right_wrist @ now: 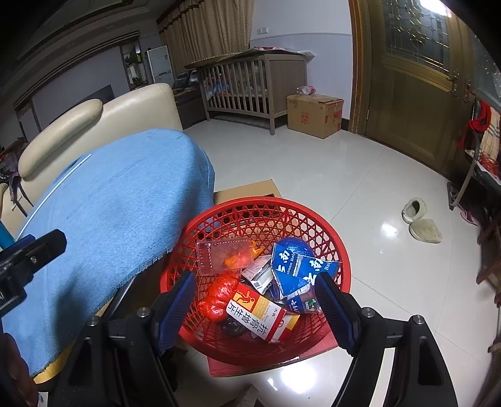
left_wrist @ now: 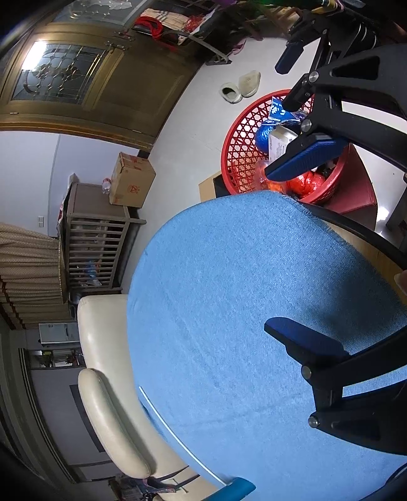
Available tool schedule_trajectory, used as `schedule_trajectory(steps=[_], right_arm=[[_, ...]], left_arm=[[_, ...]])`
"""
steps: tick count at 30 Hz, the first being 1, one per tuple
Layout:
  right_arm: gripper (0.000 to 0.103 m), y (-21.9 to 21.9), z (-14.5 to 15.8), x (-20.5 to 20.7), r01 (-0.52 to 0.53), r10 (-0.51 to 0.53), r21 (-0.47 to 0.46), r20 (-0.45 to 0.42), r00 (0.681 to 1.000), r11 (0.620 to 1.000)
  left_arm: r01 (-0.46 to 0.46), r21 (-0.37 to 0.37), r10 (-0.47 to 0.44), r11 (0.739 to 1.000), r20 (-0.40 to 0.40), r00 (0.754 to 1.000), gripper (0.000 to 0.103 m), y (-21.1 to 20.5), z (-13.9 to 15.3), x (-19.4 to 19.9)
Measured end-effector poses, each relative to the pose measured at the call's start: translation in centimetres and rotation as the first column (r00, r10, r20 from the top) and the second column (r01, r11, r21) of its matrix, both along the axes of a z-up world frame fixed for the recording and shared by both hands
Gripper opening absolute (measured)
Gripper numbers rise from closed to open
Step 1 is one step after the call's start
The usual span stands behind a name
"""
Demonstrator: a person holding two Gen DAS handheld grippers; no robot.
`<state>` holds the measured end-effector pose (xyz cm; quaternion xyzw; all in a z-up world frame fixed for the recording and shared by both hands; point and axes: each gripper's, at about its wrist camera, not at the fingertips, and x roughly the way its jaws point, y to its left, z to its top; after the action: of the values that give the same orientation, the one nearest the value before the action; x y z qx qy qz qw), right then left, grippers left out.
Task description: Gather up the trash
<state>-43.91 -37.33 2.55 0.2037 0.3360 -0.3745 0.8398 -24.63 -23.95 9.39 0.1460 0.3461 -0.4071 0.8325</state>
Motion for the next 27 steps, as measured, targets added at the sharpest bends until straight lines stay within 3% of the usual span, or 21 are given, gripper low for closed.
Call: schedule_trajectory(steps=[27], right_arm=[[0.081,-0.3,0.0,-0.3,0.029,-0.030,-0.012,-0.007,1.000,0.999]], left_arm=[[0.114,-0.001,-0.114,0.993,0.028,0.993,0.089,-0.7,-0.1,-2.0]])
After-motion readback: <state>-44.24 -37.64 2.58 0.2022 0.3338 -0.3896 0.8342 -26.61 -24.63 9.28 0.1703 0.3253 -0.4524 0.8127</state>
